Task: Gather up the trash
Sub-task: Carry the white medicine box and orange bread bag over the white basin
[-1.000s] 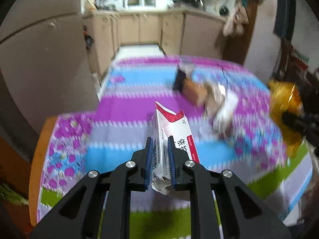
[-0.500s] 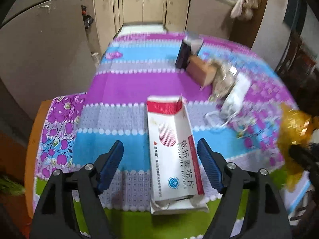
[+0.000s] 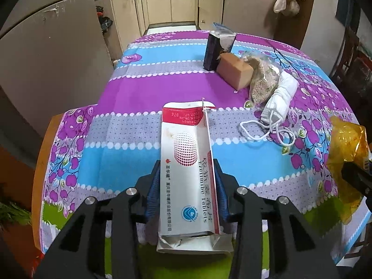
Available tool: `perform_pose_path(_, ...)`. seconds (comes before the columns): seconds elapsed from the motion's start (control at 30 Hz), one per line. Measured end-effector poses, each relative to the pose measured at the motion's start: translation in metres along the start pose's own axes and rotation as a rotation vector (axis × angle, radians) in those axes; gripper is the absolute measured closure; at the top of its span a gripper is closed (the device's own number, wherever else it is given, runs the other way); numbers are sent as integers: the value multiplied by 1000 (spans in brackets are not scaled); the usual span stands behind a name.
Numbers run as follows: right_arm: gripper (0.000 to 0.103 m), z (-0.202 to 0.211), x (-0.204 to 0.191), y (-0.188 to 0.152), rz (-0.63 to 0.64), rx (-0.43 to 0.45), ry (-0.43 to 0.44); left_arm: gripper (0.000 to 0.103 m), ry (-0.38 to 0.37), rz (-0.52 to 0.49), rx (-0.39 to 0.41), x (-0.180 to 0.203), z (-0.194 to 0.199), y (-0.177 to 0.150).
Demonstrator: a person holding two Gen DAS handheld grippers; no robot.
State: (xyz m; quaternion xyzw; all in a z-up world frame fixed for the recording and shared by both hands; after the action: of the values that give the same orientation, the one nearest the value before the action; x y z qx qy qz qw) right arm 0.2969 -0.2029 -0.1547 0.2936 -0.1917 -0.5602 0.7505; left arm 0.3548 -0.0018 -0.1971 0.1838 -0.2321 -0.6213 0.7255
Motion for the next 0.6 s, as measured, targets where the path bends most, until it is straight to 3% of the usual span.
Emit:
perform_pose_path(0.1, 65, -2, 0, 0, -3, -6, 1, 64, 10, 5, 37, -2, 10, 0)
perform_pose_path(0.23, 65, 8, 1, 4, -6, 32, -17, 64, 15, 3, 142, 0, 42, 5)
perform_pose_path(0.47, 66, 86, -9, 24, 52, 315, -134, 64, -38, 21, 453, 17, 126, 13)
perform_pose_path(0.6, 65, 128, -2, 21, 47, 419, -209, 64, -96, 31, 547, 31, 158, 17)
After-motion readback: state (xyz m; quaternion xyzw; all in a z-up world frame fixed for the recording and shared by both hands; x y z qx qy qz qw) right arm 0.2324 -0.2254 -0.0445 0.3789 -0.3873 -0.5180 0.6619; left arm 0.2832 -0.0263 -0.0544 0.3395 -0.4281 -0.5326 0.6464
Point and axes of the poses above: each gripper's, at about its wrist camera, not at the fingertips, and z roughly against the way its jaws point, x to its right, y to its top, the point moved 5 cm from there along -z, roughly the way its jaws point, and after that the axes turned 12 degrees about z, right-handed, at the moved point
